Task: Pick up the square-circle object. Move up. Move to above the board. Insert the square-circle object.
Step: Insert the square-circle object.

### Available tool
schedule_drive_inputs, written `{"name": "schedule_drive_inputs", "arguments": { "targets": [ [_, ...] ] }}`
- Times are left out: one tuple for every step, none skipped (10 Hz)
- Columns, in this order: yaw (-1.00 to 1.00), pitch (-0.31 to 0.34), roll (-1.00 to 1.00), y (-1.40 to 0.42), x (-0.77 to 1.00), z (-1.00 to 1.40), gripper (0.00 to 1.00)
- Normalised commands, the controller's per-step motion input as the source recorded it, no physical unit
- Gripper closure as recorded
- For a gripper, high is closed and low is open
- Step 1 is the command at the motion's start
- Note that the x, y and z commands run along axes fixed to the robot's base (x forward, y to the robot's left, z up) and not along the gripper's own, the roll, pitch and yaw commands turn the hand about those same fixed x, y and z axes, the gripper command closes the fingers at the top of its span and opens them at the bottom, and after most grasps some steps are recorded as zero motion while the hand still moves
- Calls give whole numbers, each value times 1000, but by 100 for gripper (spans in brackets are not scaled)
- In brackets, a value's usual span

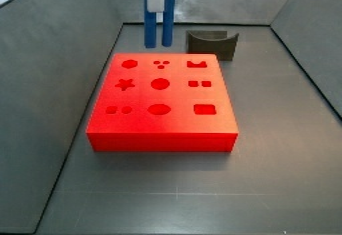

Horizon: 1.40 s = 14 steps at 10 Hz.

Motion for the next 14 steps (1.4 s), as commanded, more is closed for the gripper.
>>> {"name": "schedule_drive_inputs", "arguments": {
  "targets": [
    [-851,0,0,-60,-180,-186,100],
    [-714,0,0,-149,-294,-211,100],
    [-477,-19,0,-194,-537,-237,100],
    [-186,-116,0,-166,-423,-209,100],
    [-37,-114,37,-160,-451,-186,100],
    [-3,-124,31,-91,-357,-137,100],
    [-6,-91,29,-63,-309,-149,100],
    [0,-96,3,0,-251,-171,100],
    [0,-56,0,0,-157,-117,100],
    [0,0,1,-6,-57,-129,100],
    [14,0,0,-14,-9,-191,100],
    [103,0,0,-20,0,-246,100],
    [97,-19,0,-89,0,-271,100],
    [77,-9,0,-234,106,-297,100]
  ]
}}
